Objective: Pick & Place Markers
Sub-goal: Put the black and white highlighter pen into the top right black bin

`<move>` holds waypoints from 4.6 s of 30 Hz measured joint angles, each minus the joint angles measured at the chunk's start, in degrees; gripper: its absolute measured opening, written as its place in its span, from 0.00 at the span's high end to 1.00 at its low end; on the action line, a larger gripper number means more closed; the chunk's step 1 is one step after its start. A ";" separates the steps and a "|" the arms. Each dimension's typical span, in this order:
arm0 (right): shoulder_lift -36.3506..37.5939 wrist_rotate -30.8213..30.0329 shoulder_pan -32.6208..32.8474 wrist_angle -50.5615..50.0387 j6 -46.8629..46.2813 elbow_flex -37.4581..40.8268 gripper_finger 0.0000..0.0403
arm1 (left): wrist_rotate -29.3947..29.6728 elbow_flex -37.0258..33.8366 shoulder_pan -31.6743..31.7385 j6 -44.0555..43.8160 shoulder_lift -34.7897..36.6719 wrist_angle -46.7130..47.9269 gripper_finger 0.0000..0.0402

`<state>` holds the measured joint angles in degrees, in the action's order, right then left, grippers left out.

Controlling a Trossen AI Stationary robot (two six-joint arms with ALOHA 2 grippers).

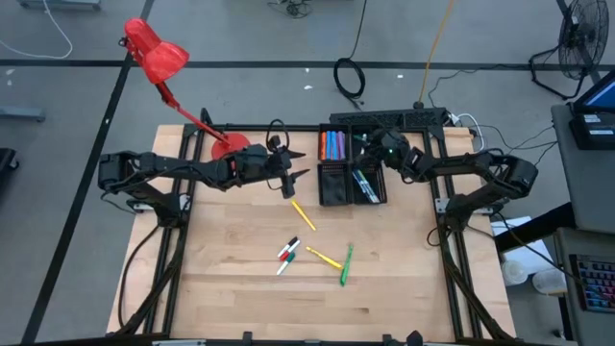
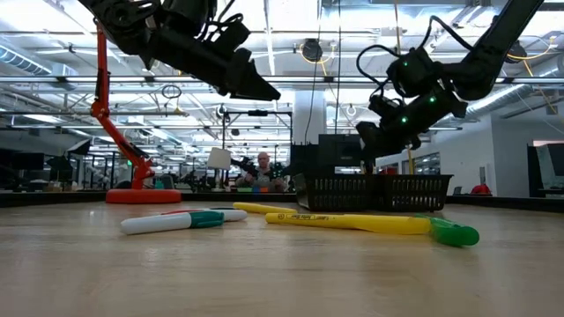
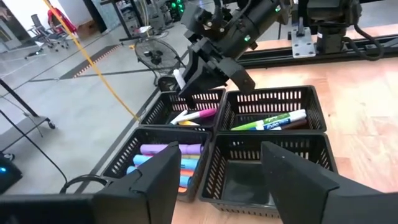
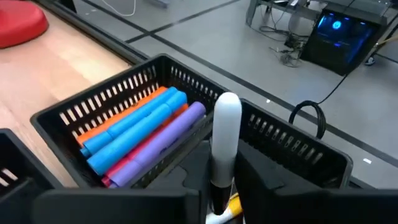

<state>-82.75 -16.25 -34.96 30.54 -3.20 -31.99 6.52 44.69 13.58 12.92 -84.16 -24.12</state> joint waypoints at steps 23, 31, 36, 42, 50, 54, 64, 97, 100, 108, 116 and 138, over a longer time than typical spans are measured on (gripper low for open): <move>21.05 0.02 19.46 0.51 9.92 0.02 0.57 | -3.93 0.09 -17.75 -6.51 -1.65 20.29 0.51; 25.77 0.04 32.92 5.39 9.94 0.02 0.58 | 4.70 0.11 -26.49 -28.59 -9.50 25.96 0.49; 24.83 -0.08 38.06 8.88 10.79 0.02 0.58 | 6.04 0.09 -29.49 -37.27 -12.39 30.51 0.49; 23.58 -0.28 40.80 10.42 7.37 0.00 0.59 | 6.95 0.09 -31.25 -39.01 -13.16 30.42 0.53; 20.42 -0.46 43.01 11.70 1.63 0.00 0.59 | 6.69 0.04 -31.23 -39.16 -9.76 34.65 0.60; 18.82 -0.59 44.26 13.15 -0.47 0.00 0.59 | 3.39 0.07 -32.04 -42.04 -7.93 33.29 0.63; 16.03 -7.84 47.97 15.54 -0.67 0.00 0.59 | 5.98 0.09 -34.40 -40.35 -10.30 31.27 0.66; 16.05 -7.96 48.52 17.55 2.59 -0.02 0.59 | 8.75 0.44 -32.46 -41.68 -16.76 30.29 0.70; 16.05 -7.95 48.52 17.53 2.60 -0.02 0.59 | 9.51 0.42 -32.36 -37.59 -16.83 31.87 0.73; 16.05 -7.91 48.52 17.03 2.40 -0.02 0.59 | 10.71 0.25 -32.23 -31.06 -16.87 33.01 0.92; 16.05 -8.04 48.11 15.35 2.51 -0.02 0.59 | 15.89 -0.26 -31.59 -26.72 -13.08 34.27 0.93; 15.15 -25.10 45.64 -0.75 2.40 -0.02 0.59 | -22.96 -7.67 -14.48 5.08 1.59 -17.61 0.93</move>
<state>-67.60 -41.35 10.68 29.79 -0.80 -32.01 -16.43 37.02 -0.90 18.00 -82.57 -41.73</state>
